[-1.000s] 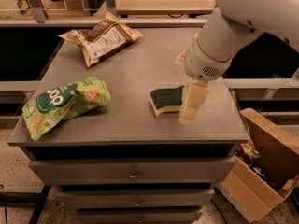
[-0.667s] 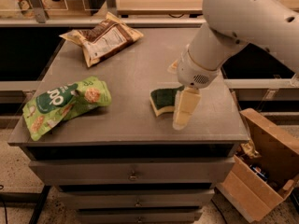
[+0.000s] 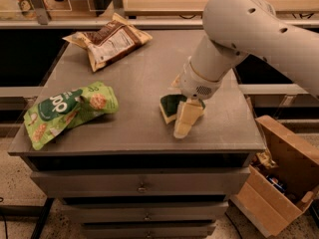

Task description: Move sponge near brown chip bag

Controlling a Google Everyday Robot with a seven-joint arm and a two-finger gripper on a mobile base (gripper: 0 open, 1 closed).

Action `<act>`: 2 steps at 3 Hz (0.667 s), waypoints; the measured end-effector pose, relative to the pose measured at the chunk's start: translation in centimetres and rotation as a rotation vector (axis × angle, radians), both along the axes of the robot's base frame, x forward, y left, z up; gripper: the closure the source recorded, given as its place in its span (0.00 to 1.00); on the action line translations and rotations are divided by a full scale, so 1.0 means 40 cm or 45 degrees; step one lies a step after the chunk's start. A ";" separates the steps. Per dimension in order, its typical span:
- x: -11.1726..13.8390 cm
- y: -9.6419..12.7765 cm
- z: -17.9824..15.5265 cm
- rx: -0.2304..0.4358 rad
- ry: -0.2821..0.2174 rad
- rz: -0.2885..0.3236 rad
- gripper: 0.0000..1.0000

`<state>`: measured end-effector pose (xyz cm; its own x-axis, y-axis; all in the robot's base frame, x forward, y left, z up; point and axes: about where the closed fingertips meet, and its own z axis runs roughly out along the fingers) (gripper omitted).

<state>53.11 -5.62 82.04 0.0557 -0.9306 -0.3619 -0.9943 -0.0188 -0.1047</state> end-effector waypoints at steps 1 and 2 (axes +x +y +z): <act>0.013 -0.013 0.006 0.004 0.010 -0.022 0.41; 0.012 -0.052 0.054 -0.006 -0.016 -0.029 0.64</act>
Offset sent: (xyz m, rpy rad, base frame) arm 0.0044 -0.0435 0.0476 -0.0138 -0.0421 -0.0309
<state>53.60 -7.71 84.19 0.0392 -0.9332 -0.3571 -0.9931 0.0032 -0.1176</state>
